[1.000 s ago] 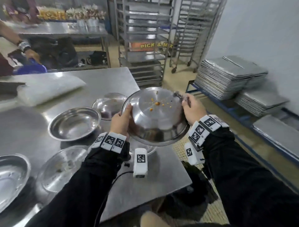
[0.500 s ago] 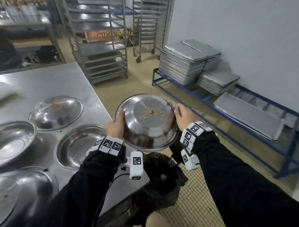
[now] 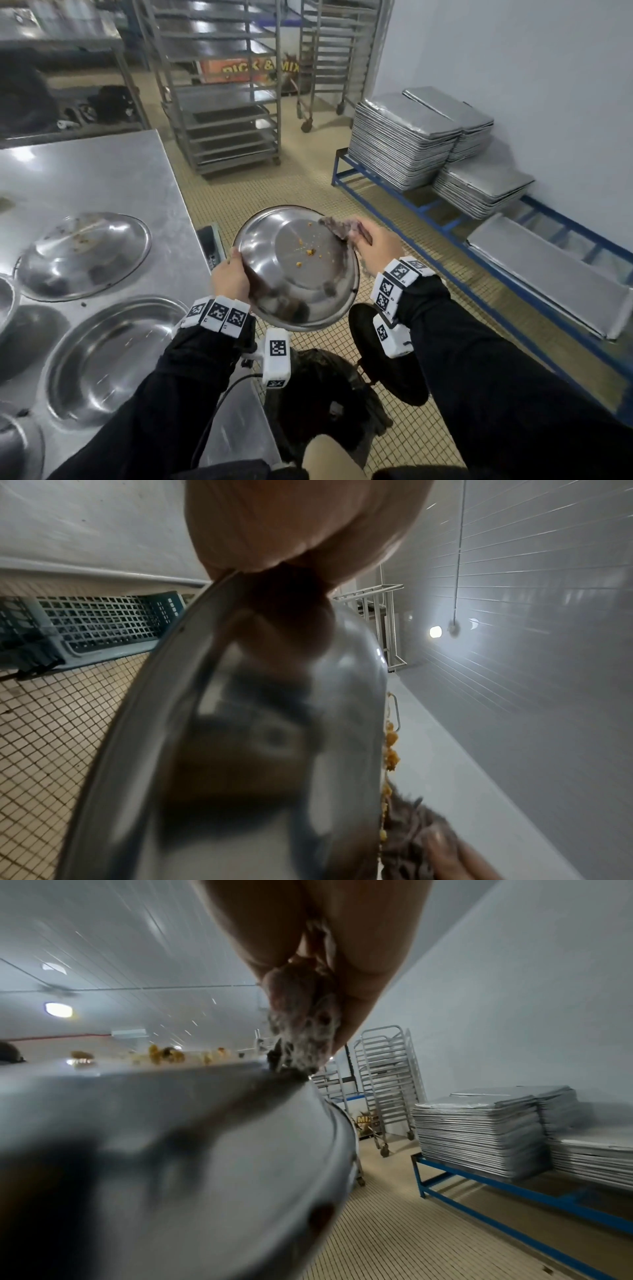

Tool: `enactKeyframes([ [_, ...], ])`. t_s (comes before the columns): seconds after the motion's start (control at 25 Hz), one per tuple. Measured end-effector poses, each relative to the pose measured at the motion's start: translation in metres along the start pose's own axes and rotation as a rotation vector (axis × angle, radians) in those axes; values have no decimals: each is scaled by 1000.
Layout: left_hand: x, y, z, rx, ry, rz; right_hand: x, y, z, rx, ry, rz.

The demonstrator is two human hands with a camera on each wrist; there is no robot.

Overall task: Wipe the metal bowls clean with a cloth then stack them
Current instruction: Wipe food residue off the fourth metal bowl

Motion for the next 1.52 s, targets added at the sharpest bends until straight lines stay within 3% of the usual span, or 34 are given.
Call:
enactKeyframes([
  [0.24,6,-14,3,57,47,-50,-14,-51,60,-317,83,-276],
  [0.44,-10,-24,-8,119,213,-142,13,-22,86,-561,100,-469],
  [0.56,-15,-23,-11,149,235,-150,37,-3,84,-655,114,-433],
  [0.68,-13,-14,-16,196,182,-121,45,-14,68,-537,-124,-111],
  [0.76,-14,-9,-18,218,158,-113,31,-34,57,-385,-205,-63],
  [0.88,-15,-4,-18,228,191,-118,-8,-60,65,-299,-221,-197],
  [1.04,-10,3,-11,149,230,-120,-35,-53,105,-438,-113,-424],
  [1.16,-3,7,-8,101,312,-98,-24,-16,116,-567,-53,-648],
  [1.28,0,7,-8,70,347,-89,9,18,109,-653,21,-682],
  [1.32,1,8,-9,61,348,-74,23,21,104,-648,17,-621],
  [1.4,5,10,-9,69,346,-24,45,20,87,-522,-111,-349],
  [1.48,9,13,-5,53,346,10,58,18,69,-241,-291,-103],
  [1.52,10,14,-2,41,354,23,59,21,64,-81,-328,-60],
])
Point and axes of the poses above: each hand's wrist, its own y-axis away from the middle knuckle, its own z-axis out of the palm, x = y × z, the point moved 6 cm from there along -y, towards the middle knuckle, and after that the axes turned 13 degrees about -y, right-handed, at the moved point
